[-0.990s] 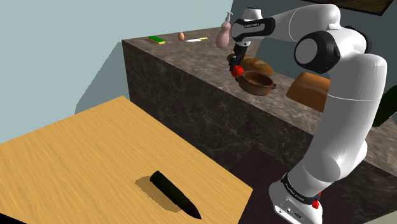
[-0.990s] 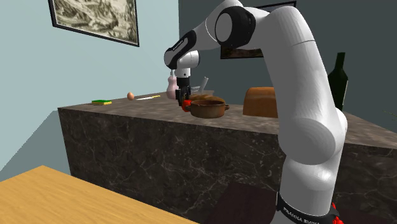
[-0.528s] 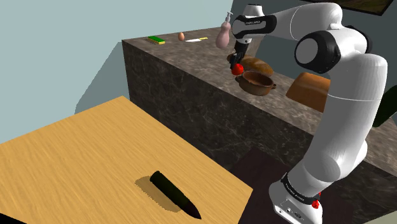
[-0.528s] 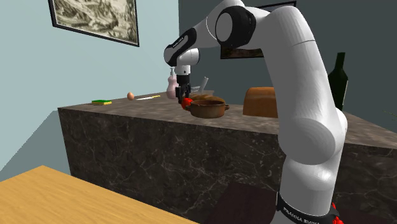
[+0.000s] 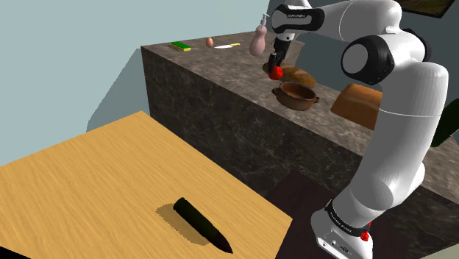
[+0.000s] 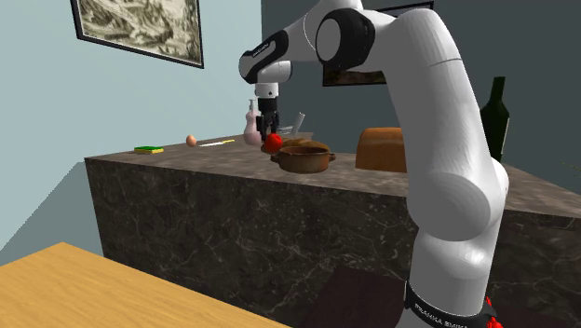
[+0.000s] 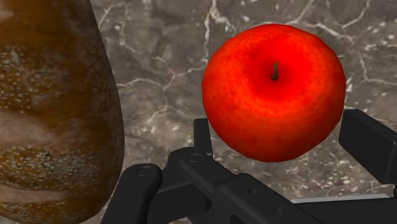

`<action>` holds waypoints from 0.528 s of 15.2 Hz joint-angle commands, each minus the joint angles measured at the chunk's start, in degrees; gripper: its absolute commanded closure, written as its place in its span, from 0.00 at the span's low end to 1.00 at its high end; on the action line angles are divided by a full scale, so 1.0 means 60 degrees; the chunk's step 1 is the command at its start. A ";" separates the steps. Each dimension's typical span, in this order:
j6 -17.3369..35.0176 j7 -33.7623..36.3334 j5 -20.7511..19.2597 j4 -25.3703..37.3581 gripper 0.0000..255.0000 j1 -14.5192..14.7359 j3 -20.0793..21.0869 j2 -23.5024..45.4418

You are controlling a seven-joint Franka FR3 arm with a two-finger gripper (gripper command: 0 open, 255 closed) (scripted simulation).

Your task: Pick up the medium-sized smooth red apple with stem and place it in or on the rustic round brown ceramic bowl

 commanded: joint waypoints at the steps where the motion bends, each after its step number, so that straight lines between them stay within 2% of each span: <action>1: -0.0247 -0.0016 -0.0001 0.0229 1.00 -0.0014 -0.0007 -0.0014; 8: -0.1235 -0.0072 0.0046 0.1384 1.00 -0.0098 -0.0016 0.0152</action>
